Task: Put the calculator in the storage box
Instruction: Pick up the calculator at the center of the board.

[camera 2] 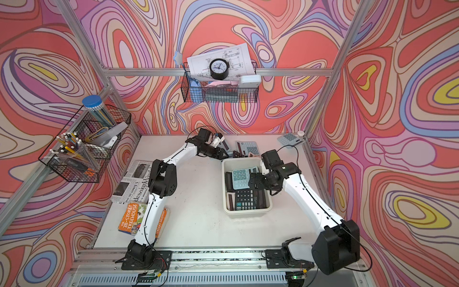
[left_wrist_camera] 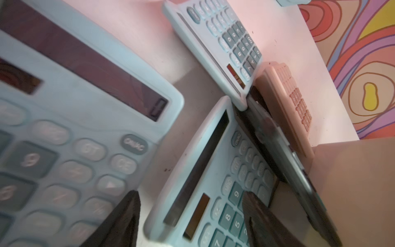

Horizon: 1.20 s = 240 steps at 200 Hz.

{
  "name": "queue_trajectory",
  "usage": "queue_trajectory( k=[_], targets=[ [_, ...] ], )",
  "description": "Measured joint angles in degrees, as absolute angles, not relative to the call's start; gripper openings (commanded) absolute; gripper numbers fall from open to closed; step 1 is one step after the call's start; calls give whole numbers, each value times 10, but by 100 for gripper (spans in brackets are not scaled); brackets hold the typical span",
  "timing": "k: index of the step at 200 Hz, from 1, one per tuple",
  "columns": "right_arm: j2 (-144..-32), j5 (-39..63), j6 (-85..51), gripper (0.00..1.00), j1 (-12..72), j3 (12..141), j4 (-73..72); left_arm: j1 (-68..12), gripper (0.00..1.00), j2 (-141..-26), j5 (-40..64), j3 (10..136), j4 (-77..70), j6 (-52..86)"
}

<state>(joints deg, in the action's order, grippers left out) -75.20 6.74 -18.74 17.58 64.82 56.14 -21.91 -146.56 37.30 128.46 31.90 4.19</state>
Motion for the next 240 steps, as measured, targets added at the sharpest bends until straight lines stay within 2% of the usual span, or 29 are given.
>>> queue_trajectory(
  k=[43, 75, 98, 120, 170, 202, 240],
  targets=[
    [-756, 69, -188, 98, 176, 648, 561, -227, 62, -1489, 380, 1308, 333, 38],
    [-761, 70, -188, 98, 176, 648, 561, -225, 43, -1490, 386, 1310, 333, 42],
    [-761, 70, -188, 98, 176, 648, 561, -221, 25, -1490, 388, 1313, 333, 45],
    [-761, 72, -189, 98, 176, 648, 561, -217, 14, -1482, 398, 1299, 325, 45],
    [-761, 83, -196, 98, 176, 648, 561, -218, 6, -1342, 395, 1125, 268, 50],
    [-761, 83, -205, 98, 176, 648, 561, -209, 2, -1259, 341, 1008, 231, 72],
    [-767, 84, -206, 98, 176, 648, 560, -202, 0, -1185, 241, 941, 218, 94]
  ],
)
